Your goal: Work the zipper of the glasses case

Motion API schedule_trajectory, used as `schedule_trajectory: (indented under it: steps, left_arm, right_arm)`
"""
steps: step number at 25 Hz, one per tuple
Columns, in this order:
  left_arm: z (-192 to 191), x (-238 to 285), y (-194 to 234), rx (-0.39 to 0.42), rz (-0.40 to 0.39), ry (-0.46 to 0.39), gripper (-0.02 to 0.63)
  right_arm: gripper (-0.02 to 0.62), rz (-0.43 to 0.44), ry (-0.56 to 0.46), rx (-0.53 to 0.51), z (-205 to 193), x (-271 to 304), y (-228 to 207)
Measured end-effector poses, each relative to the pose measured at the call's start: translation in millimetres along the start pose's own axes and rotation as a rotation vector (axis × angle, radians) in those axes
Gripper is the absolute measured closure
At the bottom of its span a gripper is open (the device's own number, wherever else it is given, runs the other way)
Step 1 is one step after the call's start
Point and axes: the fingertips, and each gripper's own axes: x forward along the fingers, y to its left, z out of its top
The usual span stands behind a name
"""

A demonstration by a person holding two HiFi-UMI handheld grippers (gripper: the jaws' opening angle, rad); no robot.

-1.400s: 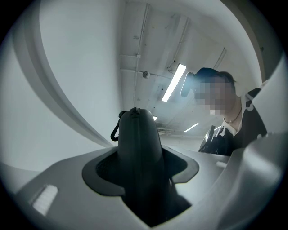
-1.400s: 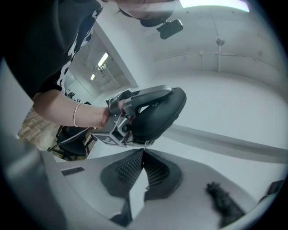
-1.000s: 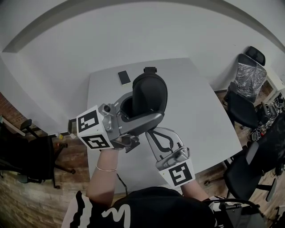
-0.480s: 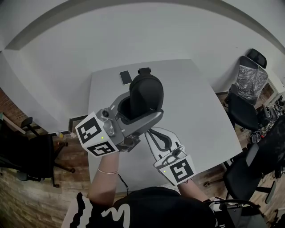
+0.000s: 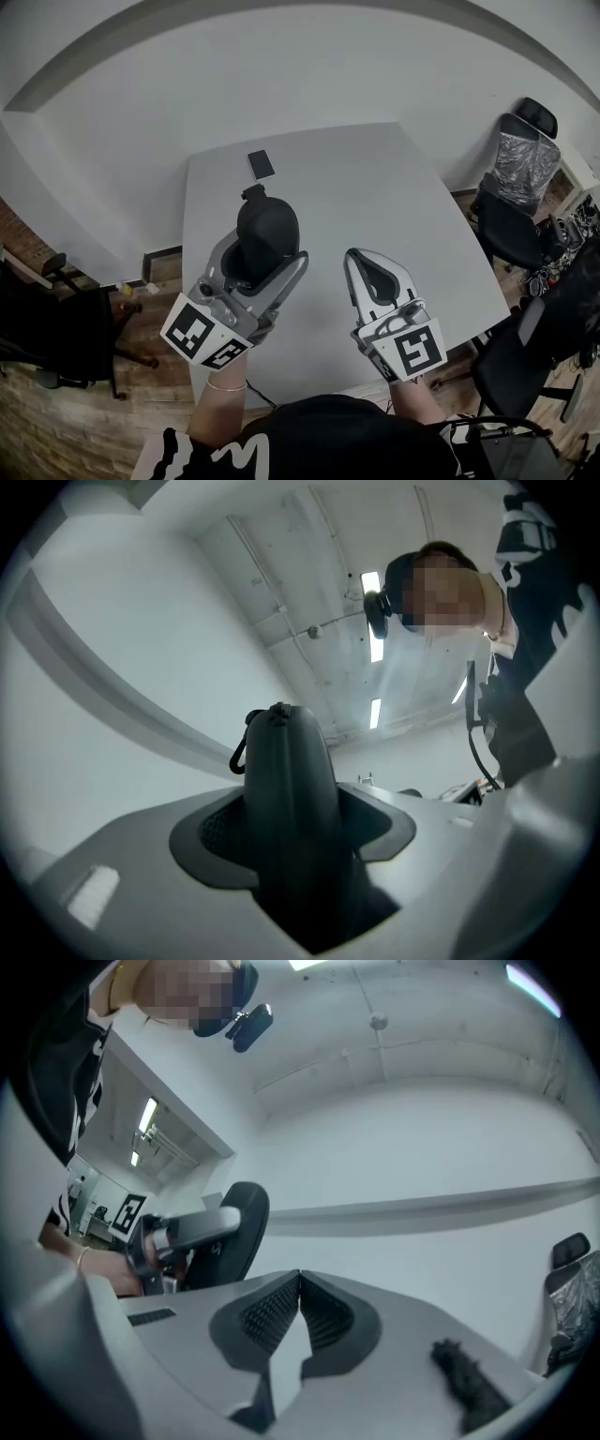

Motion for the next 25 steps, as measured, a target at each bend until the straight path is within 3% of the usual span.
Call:
schedule_trajectory:
  steps: [3,8,25]
  left_arm:
    - [-20.9,-6.5,-4.1,-0.025,0.018,0.027,0.327]
    - [-42.0,-15.4,-2.7,-0.056,0.062,0.051,0.327]
    - [-42.1,-15.1,-2.1,-0.052,0.060,0.043,0.327]
  right_arm:
    - [0.591,-0.023,-0.014,-0.011,9.5,-1.5,-6.0]
    - [0.591,0.011,0.014,-0.060,6.8,0.9,2.4]
    - [0.591,0.015,0.049,-0.060,-0.8,2.4,8.7]
